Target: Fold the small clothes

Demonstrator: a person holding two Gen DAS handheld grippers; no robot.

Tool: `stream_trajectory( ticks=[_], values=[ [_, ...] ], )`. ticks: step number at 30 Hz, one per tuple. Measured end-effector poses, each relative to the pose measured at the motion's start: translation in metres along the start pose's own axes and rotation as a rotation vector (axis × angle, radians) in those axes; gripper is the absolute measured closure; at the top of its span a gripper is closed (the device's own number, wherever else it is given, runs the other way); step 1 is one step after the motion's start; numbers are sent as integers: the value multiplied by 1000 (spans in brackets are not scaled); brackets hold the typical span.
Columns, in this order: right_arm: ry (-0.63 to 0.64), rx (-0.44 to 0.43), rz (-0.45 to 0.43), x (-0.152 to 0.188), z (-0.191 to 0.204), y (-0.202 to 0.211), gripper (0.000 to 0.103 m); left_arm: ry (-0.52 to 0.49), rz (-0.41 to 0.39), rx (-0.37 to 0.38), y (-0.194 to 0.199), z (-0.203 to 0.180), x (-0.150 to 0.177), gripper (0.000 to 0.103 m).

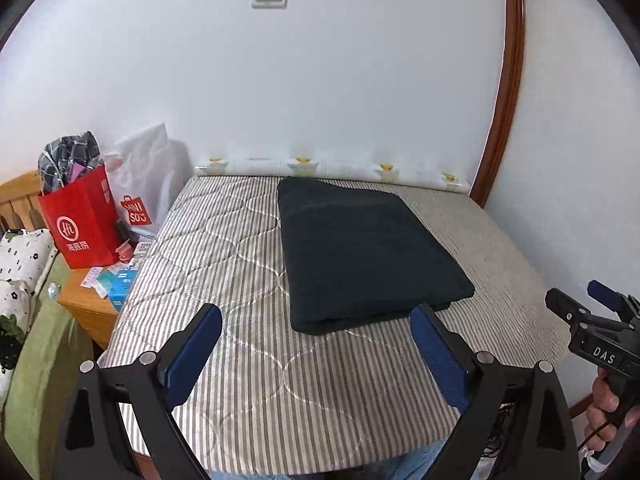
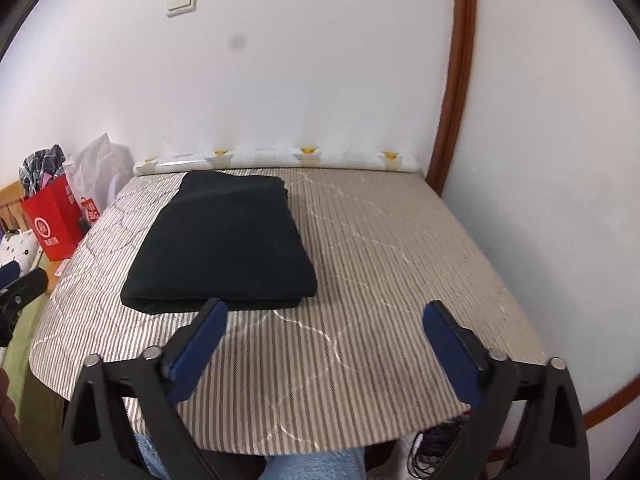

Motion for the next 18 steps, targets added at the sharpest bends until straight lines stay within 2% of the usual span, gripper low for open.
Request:
stream_trajectory(
  ticks=[11,18],
  values=[
    [9,4,-43,10,1,39,1,-43,-47,-18,28,-9,7,7],
    [-6,23,-32,12,-4,41,1,-40,-40,-10,30,-13,8,7]
  ],
)
Point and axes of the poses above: each gripper's, at about its wrist camera, not at the fingertips, and y roughly against the way its jaws point, z to its left, x to its underside, the point moved 4 cm from there along -y, roughly the way its jaws point, and after that the axes turned 6 degrees about -x, right-handed, at the moved point
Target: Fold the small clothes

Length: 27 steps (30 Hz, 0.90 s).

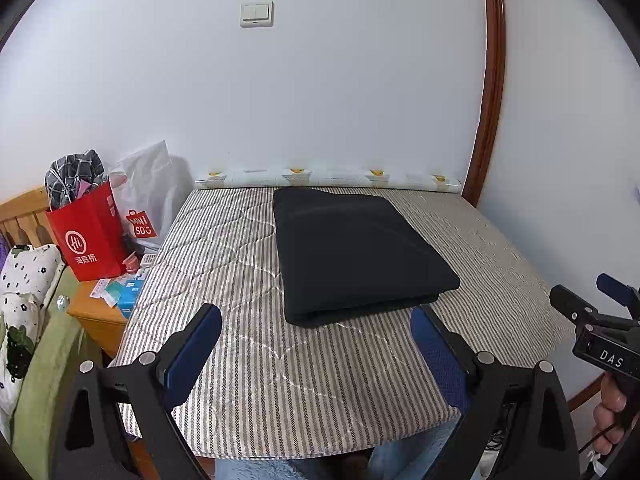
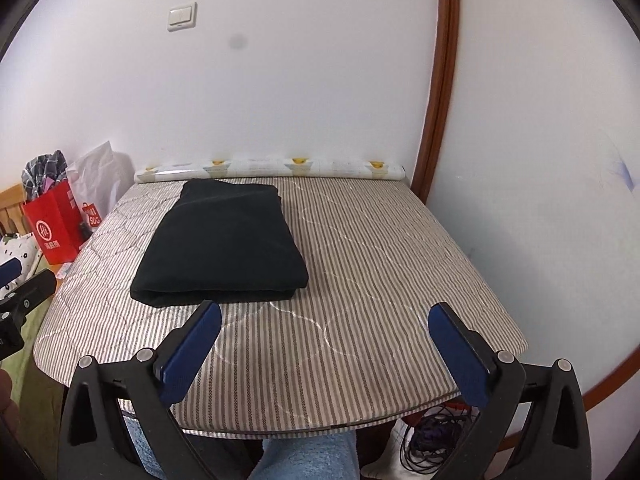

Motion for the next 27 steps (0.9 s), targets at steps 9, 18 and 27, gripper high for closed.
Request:
stream_trajectory(
  ticks=[9,18,27],
  values=[
    [-11,3,-9,2,-4,4,1,-6,6,5,1,-6,2,7],
    [-9,5,-5,3,-5,5,1,-2,5,4,2,-6,0,7],
    [-10,11,-1,3,-5,6,1,0,9,2,2,-5,-1,7]
  ],
)
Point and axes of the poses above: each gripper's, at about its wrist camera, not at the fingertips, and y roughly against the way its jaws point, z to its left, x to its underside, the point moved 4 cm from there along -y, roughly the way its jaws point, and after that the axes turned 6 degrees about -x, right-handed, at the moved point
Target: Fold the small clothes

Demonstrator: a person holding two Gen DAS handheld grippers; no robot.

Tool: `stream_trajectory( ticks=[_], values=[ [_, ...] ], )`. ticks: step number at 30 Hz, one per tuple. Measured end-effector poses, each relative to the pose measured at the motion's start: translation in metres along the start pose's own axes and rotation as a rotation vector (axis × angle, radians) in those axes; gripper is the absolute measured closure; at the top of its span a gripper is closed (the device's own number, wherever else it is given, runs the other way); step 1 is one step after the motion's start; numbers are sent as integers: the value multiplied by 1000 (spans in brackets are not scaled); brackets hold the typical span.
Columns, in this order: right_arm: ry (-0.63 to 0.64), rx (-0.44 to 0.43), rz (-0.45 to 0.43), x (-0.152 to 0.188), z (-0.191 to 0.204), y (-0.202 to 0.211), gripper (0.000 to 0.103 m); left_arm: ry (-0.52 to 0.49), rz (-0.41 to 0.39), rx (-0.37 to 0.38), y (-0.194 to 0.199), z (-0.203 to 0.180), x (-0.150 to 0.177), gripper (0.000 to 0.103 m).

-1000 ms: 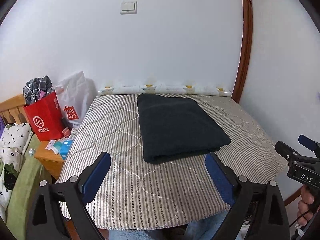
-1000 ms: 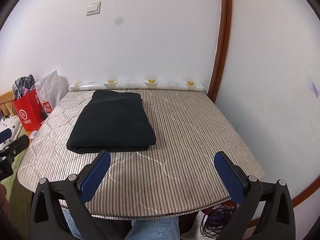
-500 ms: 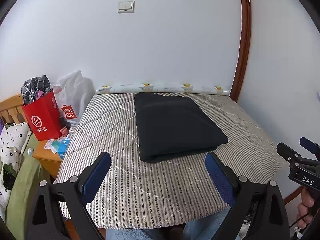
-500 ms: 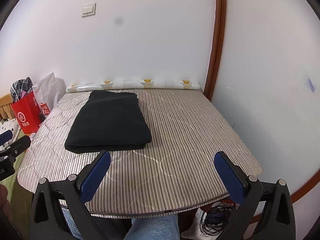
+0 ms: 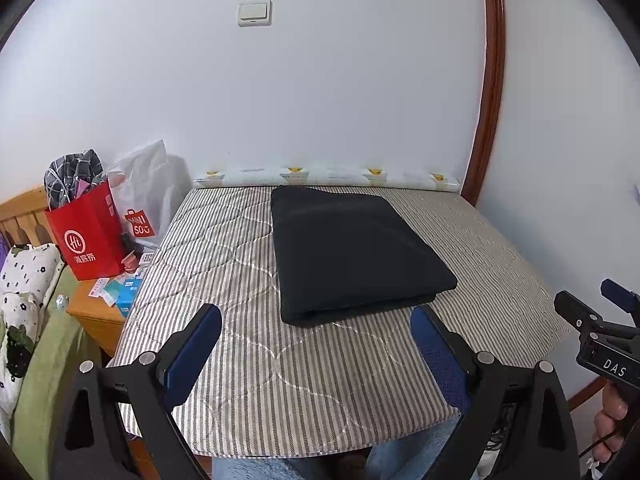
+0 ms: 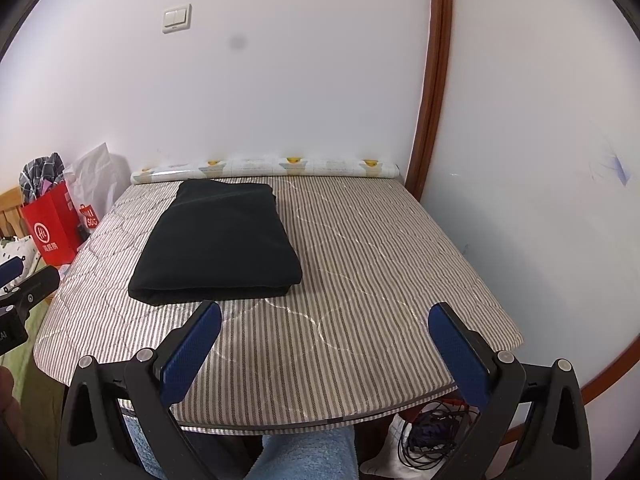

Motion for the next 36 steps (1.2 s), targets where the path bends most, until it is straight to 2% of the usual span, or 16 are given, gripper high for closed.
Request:
stream_trajectory(
  ticks=[36],
  values=[
    [10,10,1,2,4,0,1,10,4,1,-4,2,0,7]
  ],
)
Point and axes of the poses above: each gripper's, at about its wrist camera, not at the fingertips, and y roughly against the way its jaws point, z to its left, x to its underside, the point moved 4 cm from there along -y, roughly the way its jaws point, and after that the axes turned 6 degrees about -x, right-handed, at the moved point
